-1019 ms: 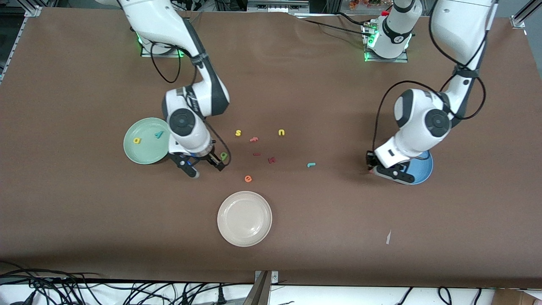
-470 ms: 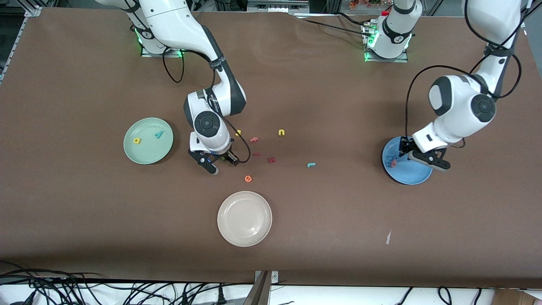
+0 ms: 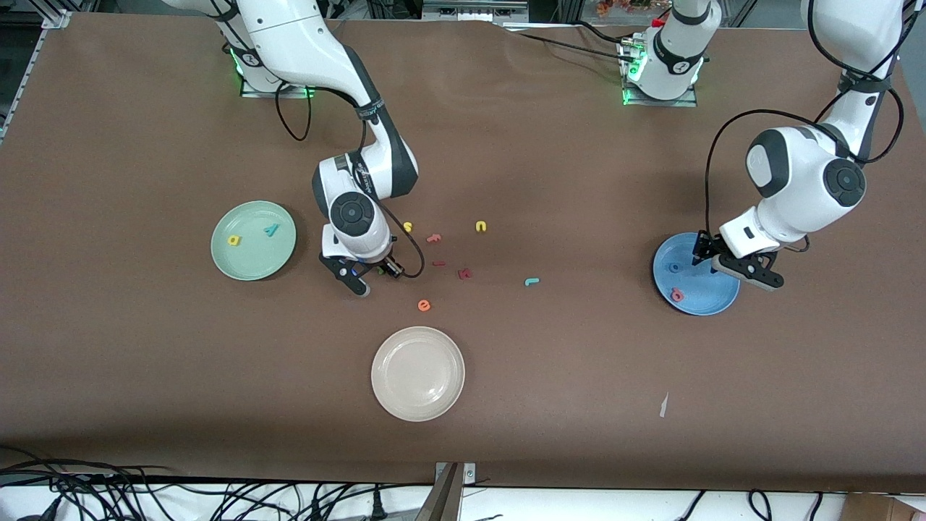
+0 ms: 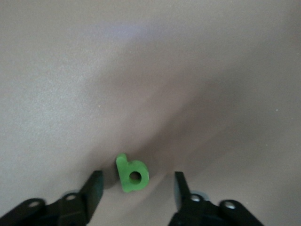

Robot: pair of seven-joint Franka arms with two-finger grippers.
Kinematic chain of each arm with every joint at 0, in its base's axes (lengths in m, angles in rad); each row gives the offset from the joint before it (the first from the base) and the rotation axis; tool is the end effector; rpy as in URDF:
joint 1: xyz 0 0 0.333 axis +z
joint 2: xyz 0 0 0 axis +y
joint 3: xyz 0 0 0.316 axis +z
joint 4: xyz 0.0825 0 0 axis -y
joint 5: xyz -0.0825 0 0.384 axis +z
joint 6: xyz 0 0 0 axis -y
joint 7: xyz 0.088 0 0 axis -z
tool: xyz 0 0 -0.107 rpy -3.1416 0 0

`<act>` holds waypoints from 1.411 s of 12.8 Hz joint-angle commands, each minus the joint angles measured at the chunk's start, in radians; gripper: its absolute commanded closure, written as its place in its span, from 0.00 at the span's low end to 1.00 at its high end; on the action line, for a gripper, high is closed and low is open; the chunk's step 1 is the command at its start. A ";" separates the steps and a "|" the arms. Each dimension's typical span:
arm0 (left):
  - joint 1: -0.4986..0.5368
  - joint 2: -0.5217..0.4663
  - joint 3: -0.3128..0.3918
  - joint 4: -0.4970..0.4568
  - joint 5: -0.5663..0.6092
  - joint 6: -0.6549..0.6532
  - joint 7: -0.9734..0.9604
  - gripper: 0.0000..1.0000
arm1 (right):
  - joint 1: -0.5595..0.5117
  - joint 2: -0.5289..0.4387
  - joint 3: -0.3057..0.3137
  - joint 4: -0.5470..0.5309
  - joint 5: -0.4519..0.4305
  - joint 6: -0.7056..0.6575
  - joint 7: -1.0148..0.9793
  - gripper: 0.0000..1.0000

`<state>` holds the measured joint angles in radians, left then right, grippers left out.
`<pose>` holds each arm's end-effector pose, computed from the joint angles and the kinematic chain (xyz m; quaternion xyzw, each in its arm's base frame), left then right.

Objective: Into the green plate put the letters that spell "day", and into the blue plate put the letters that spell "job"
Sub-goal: 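Drop the 9 on the blue plate while the right gripper reaches the b, then grasp the green b with the right gripper while the left gripper reaches the j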

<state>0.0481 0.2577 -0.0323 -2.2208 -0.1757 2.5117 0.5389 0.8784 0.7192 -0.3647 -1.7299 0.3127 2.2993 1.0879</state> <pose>0.5530 0.0102 0.2617 0.9801 -0.1893 0.0313 0.0503 0.5592 0.3449 0.1800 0.9345 -0.3531 -0.0236 0.0378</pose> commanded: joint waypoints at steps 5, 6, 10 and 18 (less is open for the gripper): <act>-0.293 0.072 0.002 0.130 -0.079 0.006 -0.245 0.51 | 0.001 0.014 -0.002 -0.003 0.022 0.009 0.001 0.72; -0.330 0.087 0.002 0.163 -0.077 0.006 -0.275 0.46 | 0.002 0.010 -0.002 -0.003 0.020 0.006 -0.002 0.75; -0.543 0.248 0.096 0.324 -0.082 0.006 -0.280 0.36 | 0.002 -0.052 -0.043 0.004 0.019 -0.050 -0.026 0.80; -0.672 0.423 0.115 0.475 -0.080 0.068 -0.301 0.35 | 0.002 -0.248 -0.361 -0.063 0.022 -0.416 -0.578 0.79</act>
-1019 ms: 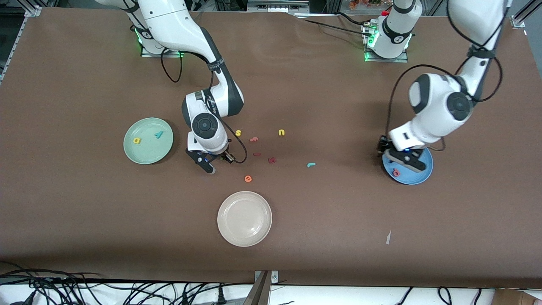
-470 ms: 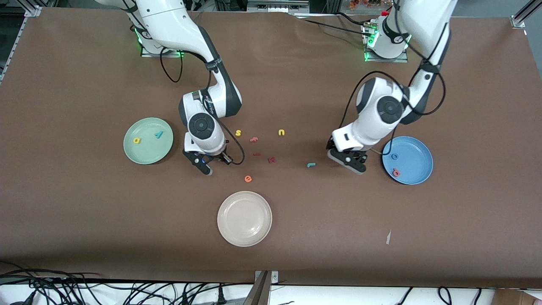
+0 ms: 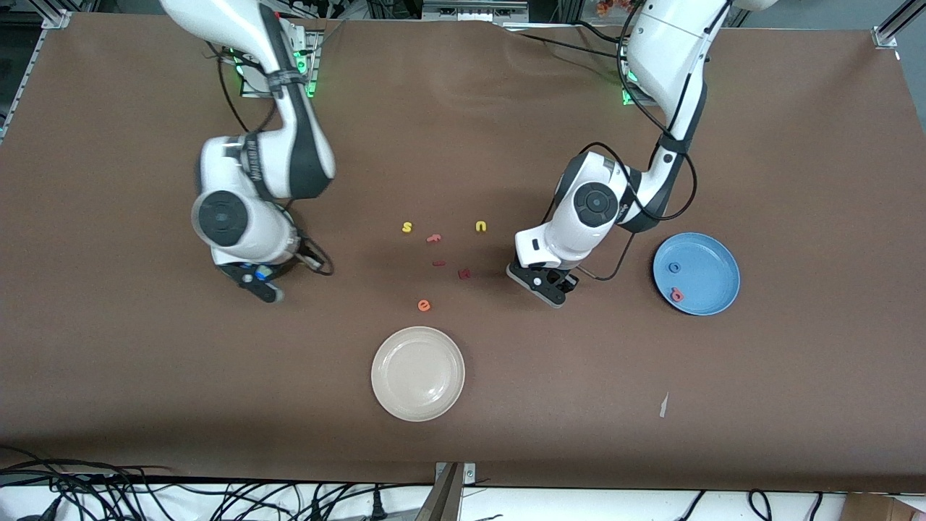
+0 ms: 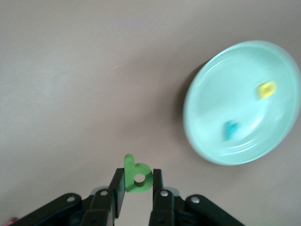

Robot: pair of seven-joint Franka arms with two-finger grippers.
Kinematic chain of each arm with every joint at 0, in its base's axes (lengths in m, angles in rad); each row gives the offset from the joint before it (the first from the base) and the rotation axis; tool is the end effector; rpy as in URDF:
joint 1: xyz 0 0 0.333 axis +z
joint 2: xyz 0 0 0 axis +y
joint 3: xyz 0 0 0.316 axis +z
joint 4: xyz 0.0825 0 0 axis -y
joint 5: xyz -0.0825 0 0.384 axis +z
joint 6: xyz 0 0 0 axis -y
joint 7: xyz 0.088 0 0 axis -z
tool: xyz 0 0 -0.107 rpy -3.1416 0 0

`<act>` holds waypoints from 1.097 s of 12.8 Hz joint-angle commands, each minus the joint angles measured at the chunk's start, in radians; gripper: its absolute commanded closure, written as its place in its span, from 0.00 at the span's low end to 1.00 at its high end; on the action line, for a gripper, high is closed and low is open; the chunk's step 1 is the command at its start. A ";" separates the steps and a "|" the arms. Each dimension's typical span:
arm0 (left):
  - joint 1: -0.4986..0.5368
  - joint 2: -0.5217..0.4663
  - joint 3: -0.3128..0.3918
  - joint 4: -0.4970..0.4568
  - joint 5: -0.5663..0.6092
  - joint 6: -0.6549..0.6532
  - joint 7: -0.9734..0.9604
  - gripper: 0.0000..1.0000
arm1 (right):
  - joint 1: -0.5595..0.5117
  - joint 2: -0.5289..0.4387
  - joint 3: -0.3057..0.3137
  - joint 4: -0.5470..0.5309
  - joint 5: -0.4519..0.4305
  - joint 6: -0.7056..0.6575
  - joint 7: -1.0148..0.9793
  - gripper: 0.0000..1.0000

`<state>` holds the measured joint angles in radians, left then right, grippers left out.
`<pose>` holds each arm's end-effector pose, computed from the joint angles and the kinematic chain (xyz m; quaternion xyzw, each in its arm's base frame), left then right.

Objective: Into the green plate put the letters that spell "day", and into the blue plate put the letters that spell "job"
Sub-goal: 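Grasp the green b with the right gripper while the left gripper reaches the j, then place the b on the green plate while the left gripper grasps the j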

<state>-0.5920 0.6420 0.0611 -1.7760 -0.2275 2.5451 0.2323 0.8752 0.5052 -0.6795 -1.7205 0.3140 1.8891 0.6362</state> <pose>0.5792 -0.3410 0.2091 0.9524 -0.2933 0.0564 0.0610 0.6055 0.1846 0.3293 0.9578 -0.2673 -0.0904 0.0556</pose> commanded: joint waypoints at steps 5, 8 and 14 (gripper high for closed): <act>-0.068 0.079 0.023 0.017 -0.021 0.066 0.018 0.29 | -0.007 -0.071 -0.158 -0.327 0.139 0.122 -0.464 0.79; -0.066 0.070 0.026 -0.005 -0.021 0.066 0.051 0.26 | -0.054 -0.044 -0.160 -0.370 0.212 0.154 -0.631 0.40; -0.065 0.068 0.060 -0.008 -0.023 0.064 0.114 0.29 | -0.048 -0.079 -0.202 -0.193 0.195 -0.017 -0.615 0.00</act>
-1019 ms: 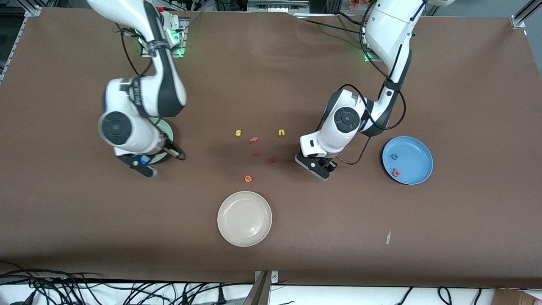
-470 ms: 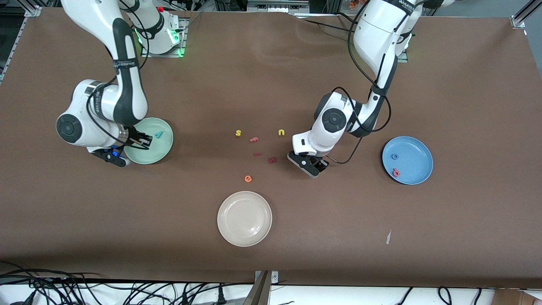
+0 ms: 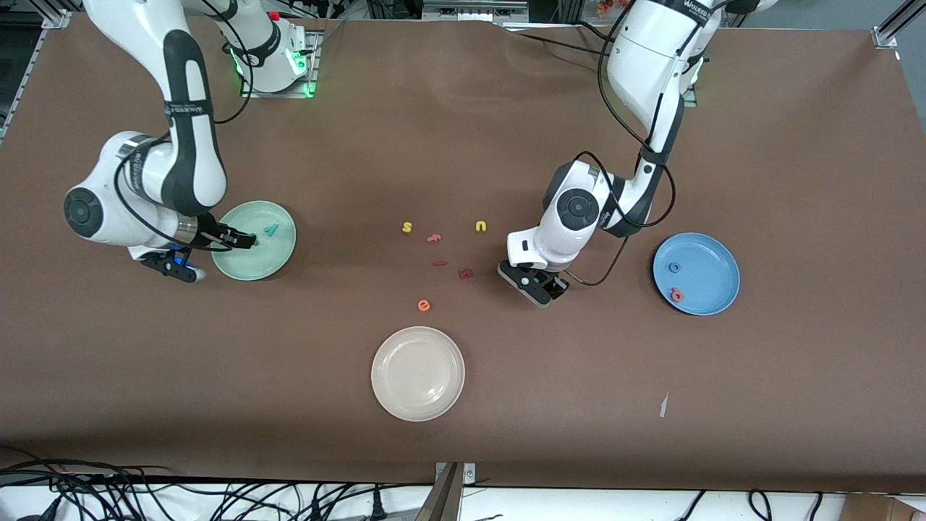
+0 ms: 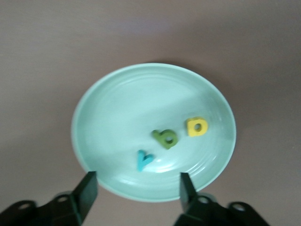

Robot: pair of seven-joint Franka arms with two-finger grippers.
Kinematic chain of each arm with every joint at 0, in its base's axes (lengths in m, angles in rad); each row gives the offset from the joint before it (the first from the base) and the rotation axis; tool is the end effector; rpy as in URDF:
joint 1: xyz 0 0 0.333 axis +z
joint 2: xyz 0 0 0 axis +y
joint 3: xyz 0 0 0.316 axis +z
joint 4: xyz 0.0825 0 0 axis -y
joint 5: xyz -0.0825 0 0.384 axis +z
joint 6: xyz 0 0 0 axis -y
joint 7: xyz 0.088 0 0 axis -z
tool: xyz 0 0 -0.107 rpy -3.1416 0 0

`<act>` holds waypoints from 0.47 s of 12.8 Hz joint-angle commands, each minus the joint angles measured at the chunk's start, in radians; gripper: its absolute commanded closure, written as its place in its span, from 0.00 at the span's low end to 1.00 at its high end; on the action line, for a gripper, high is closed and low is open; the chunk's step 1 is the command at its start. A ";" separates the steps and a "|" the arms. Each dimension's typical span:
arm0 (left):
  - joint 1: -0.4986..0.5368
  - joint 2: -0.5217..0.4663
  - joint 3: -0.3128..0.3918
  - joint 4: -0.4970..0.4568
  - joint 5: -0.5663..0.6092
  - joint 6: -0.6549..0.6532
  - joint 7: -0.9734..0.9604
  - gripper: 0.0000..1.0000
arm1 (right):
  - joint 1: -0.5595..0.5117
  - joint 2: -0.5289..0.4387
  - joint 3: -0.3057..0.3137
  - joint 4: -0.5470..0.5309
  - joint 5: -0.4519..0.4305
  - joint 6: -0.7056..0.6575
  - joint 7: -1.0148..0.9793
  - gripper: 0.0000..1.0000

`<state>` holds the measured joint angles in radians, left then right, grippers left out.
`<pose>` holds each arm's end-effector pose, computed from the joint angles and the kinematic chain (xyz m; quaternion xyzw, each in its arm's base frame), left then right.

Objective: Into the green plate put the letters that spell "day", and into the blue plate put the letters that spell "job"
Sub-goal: 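Place the b on the green plate while the left gripper grasps the j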

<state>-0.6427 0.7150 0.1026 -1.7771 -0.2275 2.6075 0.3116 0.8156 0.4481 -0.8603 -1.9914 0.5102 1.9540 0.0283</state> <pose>0.5720 -0.3438 0.1676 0.9385 -0.3383 0.0574 0.0377 0.5681 0.0215 0.2848 -0.9743 0.1686 0.1408 0.0503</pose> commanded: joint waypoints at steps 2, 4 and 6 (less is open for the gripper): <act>-0.015 -0.003 0.019 -0.007 -0.027 0.003 0.034 0.46 | 0.010 -0.025 -0.051 0.166 -0.019 -0.150 -0.025 0.00; -0.017 -0.003 0.019 -0.007 -0.029 0.002 0.034 0.72 | 0.011 -0.026 -0.055 0.287 -0.094 -0.212 -0.027 0.00; -0.017 -0.009 0.019 -0.007 -0.030 0.002 0.032 0.98 | 0.020 -0.022 -0.051 0.440 -0.217 -0.349 -0.018 0.00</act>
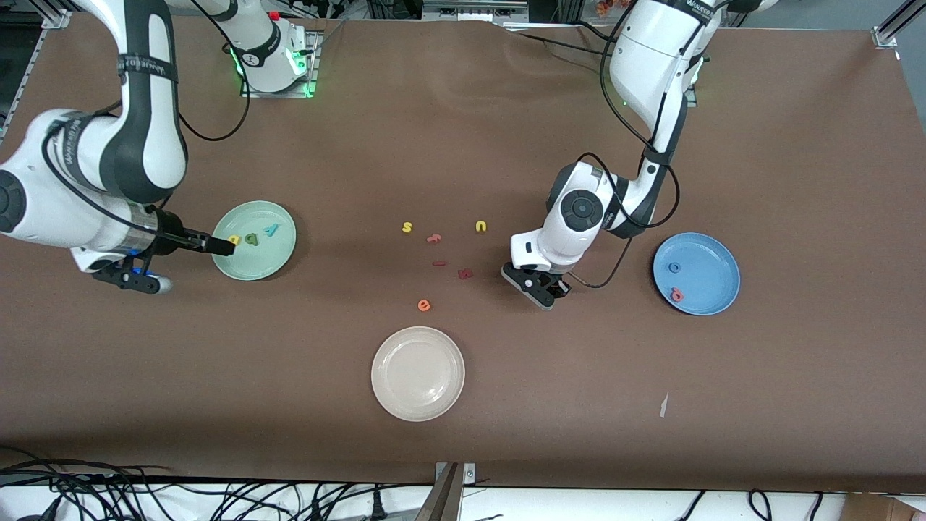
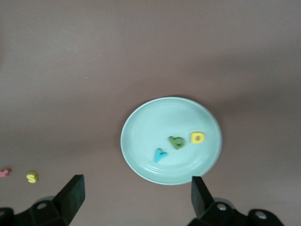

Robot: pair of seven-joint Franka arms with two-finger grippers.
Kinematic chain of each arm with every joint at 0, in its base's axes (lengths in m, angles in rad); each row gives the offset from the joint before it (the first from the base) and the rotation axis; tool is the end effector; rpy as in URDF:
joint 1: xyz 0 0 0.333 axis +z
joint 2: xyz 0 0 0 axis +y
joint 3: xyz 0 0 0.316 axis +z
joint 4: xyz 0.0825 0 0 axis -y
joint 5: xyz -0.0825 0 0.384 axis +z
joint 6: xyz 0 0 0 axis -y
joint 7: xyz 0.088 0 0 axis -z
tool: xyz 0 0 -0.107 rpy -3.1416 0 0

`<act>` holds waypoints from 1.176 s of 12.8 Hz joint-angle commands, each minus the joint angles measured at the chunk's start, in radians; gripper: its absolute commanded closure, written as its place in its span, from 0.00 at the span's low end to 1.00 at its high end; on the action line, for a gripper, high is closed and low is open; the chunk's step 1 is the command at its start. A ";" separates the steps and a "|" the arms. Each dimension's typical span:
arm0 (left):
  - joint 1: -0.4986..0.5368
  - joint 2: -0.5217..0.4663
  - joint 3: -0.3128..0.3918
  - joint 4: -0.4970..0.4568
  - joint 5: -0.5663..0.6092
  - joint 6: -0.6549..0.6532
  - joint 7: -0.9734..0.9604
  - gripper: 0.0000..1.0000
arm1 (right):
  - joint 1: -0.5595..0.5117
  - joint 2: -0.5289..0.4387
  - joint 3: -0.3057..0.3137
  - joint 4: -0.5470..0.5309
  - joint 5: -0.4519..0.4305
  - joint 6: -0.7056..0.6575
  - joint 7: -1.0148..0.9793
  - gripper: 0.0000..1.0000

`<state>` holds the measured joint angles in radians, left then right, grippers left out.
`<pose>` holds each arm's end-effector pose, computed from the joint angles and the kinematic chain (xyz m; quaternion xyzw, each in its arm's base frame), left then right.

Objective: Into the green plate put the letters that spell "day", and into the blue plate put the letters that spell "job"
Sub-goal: 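Place the b on the green plate while the left gripper grasps the j, then drop the teal j on the blue plate while the right gripper withdraws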

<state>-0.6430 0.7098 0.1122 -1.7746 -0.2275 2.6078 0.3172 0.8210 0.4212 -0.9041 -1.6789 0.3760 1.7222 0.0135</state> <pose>0.5764 -0.3400 0.1725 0.9385 -0.3379 0.0624 0.0353 0.6172 0.0405 0.4161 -0.9904 0.0920 0.1016 0.0203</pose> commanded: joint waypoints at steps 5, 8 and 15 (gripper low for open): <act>0.034 -0.093 0.018 -0.035 -0.027 -0.038 0.022 1.00 | 0.029 -0.061 -0.004 0.197 -0.103 -0.185 -0.017 0.00; 0.135 -0.188 0.020 -0.040 -0.021 -0.161 0.023 1.00 | -0.014 -0.107 0.048 0.216 -0.100 -0.292 -0.018 0.00; 0.391 -0.394 0.021 -0.264 0.137 -0.190 0.068 1.00 | -0.538 -0.176 0.697 0.167 -0.276 -0.230 -0.015 0.00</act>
<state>-0.3097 0.4092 0.1441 -1.9377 -0.1324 2.4160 0.3427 0.4554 0.3059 -0.4211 -1.4697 0.1766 1.4614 0.0033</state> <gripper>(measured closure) 0.850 0.000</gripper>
